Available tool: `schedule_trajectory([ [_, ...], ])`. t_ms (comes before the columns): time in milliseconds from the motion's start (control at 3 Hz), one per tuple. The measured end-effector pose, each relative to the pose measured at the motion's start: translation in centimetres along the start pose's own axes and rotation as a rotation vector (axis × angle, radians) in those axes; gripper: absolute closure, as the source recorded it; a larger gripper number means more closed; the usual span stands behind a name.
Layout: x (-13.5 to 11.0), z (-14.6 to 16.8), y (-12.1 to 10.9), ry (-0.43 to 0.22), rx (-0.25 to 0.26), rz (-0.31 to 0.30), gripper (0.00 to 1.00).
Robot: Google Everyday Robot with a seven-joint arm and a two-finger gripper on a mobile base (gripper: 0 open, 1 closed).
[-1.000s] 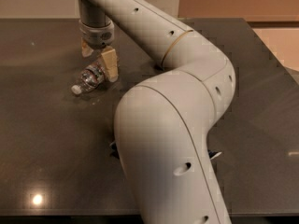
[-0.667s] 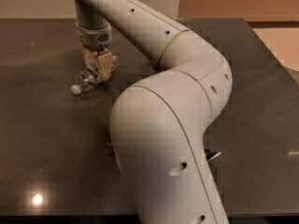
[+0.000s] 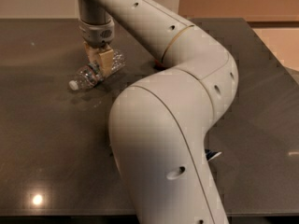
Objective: Pick water bottle
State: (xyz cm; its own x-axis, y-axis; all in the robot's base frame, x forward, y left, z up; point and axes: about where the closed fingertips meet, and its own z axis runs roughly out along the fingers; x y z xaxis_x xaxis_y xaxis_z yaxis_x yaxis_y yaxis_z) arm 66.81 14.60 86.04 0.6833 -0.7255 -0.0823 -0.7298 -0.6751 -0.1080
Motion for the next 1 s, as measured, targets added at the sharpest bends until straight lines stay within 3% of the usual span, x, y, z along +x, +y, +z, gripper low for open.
schedule_trajectory([
  [333,0.0,-0.4,0.2,-0.006,0.003,-0.001,1.0],
  [1000,2.1,-13.1,5.6,-0.103,0.227,-0.064,1.0],
])
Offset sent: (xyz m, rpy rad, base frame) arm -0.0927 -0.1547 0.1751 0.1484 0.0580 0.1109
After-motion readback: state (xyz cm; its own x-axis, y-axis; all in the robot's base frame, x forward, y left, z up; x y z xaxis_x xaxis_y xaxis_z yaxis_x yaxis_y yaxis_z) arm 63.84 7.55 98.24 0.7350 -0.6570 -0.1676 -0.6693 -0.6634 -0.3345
